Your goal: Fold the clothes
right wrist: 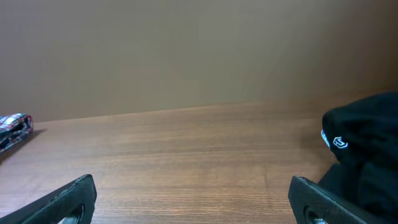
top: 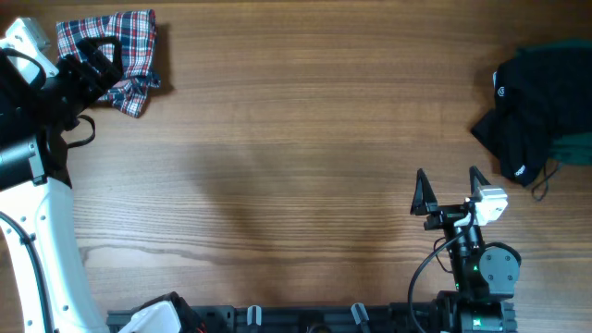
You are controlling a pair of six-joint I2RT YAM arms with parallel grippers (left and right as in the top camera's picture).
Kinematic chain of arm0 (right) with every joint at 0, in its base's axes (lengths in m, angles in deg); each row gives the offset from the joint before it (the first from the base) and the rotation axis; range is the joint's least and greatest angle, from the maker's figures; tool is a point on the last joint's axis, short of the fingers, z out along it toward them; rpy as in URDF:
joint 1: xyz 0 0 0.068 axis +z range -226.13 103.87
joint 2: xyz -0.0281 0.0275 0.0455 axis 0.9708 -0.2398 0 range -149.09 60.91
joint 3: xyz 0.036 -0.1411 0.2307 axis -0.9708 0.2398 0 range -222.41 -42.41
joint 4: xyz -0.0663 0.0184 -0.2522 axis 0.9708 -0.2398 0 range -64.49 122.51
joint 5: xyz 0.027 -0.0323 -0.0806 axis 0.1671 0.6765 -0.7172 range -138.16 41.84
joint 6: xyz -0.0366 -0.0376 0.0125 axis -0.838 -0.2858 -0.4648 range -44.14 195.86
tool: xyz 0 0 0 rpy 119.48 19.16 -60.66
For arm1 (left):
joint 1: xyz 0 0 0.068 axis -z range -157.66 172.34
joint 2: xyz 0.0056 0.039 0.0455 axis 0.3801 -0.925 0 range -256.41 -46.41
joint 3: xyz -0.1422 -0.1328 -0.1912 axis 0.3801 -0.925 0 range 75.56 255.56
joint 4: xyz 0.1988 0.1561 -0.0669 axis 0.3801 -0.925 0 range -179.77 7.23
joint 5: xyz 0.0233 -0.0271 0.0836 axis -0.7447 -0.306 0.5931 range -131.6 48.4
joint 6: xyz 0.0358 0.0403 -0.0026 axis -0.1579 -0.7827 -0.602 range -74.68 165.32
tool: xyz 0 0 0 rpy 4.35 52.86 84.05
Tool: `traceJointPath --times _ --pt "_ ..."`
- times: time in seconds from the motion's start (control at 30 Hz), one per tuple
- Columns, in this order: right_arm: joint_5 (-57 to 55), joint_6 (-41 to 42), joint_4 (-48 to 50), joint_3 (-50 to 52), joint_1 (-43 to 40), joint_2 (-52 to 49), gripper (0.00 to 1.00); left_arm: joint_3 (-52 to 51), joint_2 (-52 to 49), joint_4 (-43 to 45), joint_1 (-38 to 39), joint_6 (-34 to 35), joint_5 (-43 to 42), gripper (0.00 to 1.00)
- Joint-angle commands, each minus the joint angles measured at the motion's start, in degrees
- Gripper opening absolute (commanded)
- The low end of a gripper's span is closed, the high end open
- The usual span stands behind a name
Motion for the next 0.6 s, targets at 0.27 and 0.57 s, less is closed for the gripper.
traceJointPath --times 0.27,0.57 --pt "-0.98 1.09 0.22 0.04 0.02 0.13 1.0 0.07 0.26 0.09 0.15 -1.16 -0.63 1.0" --pt "-0.98 1.09 0.22 0.04 0.02 0.13 1.0 -8.94 14.56 -2.67 7.85 -1.38 4.42 1.0"
